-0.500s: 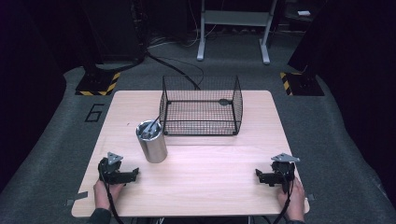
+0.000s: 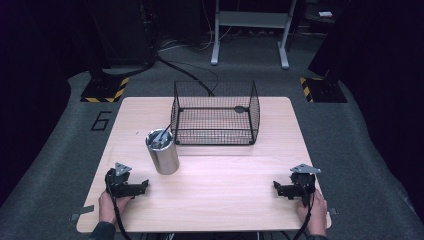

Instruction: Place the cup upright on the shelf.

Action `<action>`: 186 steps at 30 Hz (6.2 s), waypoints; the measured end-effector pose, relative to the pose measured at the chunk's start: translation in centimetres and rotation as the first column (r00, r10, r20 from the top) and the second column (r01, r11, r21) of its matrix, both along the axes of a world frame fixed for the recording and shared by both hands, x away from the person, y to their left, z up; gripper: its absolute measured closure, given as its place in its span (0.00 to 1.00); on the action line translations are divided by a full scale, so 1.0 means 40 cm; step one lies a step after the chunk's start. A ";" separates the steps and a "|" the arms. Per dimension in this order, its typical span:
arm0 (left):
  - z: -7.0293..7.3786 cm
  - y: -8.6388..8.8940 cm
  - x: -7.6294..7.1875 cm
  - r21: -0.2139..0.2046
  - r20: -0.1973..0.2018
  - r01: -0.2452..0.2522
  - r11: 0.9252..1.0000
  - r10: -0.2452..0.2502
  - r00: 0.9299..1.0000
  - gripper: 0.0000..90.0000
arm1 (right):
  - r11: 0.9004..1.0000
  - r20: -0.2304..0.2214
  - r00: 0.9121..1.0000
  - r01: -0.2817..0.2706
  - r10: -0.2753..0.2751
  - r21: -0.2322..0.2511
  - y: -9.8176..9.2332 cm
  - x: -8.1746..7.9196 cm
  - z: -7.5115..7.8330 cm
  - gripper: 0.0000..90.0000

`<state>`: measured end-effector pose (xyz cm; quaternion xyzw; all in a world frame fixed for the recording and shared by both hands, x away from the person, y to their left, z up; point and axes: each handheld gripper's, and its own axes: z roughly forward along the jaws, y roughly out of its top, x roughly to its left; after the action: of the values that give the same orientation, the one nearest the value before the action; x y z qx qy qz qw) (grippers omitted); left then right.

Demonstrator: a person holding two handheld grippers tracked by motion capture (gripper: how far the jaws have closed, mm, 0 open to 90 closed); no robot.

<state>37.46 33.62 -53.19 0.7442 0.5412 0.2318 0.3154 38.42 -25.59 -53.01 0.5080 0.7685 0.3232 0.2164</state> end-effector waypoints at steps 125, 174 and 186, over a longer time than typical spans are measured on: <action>0.240 -0.221 0.126 -0.105 0.299 0.104 0.989 -0.068 0.952 0.04 | 1.000 0.000 1.000 0.006 -0.006 0.006 0.002 0.000 0.000 0.00; 0.397 -0.233 0.125 -0.083 0.326 0.327 0.941 -0.285 0.901 0.05 | 1.000 0.004 1.000 0.006 -0.006 0.013 0.003 0.001 -0.001 0.00; 0.447 -0.276 0.152 -0.072 0.322 0.395 0.916 -0.354 0.878 0.05 | 1.000 0.009 1.000 -0.011 0.011 0.002 0.001 0.005 -0.001 0.00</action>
<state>43.54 22.57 -35.33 0.7674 0.3466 0.2403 0.4830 38.62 -25.55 -53.03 0.5027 0.7698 0.3275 0.2177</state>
